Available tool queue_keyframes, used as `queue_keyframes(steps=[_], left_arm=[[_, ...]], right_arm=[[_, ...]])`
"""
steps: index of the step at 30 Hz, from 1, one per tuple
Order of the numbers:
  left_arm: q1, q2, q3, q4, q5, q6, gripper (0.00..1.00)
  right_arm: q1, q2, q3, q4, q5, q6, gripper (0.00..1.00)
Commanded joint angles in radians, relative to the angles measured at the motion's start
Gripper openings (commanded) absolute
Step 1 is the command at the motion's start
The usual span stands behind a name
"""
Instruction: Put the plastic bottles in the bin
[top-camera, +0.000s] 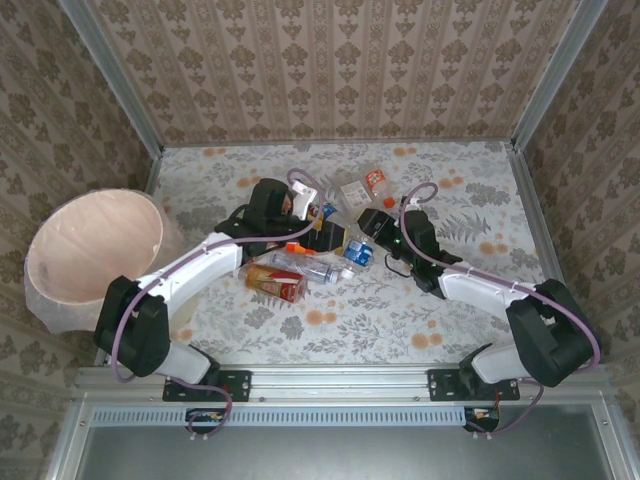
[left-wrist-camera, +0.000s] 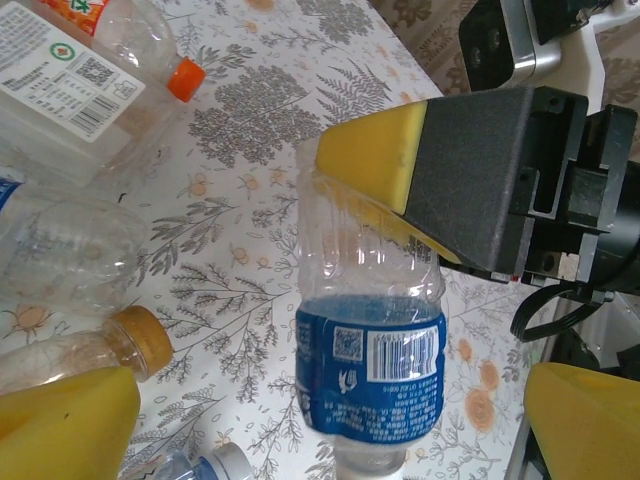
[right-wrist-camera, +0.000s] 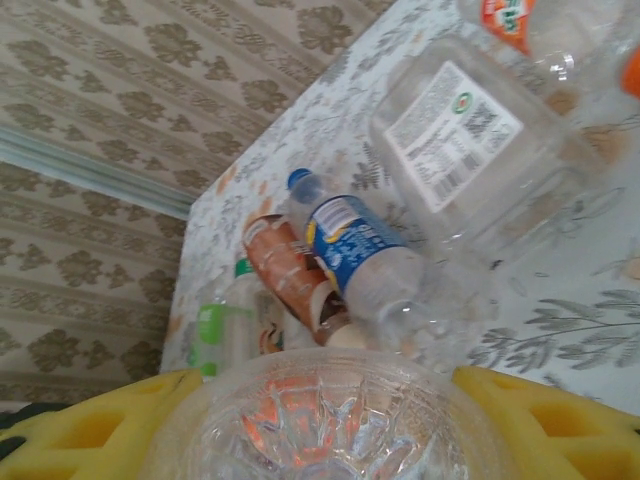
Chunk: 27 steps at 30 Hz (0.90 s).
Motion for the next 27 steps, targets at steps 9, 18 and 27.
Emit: queue_keyframes(steps=[9,18,27], left_arm=[[-0.033,0.044,0.056,-0.016,0.037,0.062,1.00],[-0.064,0.043,0.066,-0.054,-0.019,0.095,0.96],[-0.072,0.043,0.065,-0.053,-0.001,0.103,0.71]], right_arm=[[0.058,-0.023,0.020,0.137,0.027,0.107,0.46],[0.098,-0.004,0.079,0.182,0.005,0.116,0.47],[0.129,0.072,0.140,0.201,-0.039,0.133,0.49]])
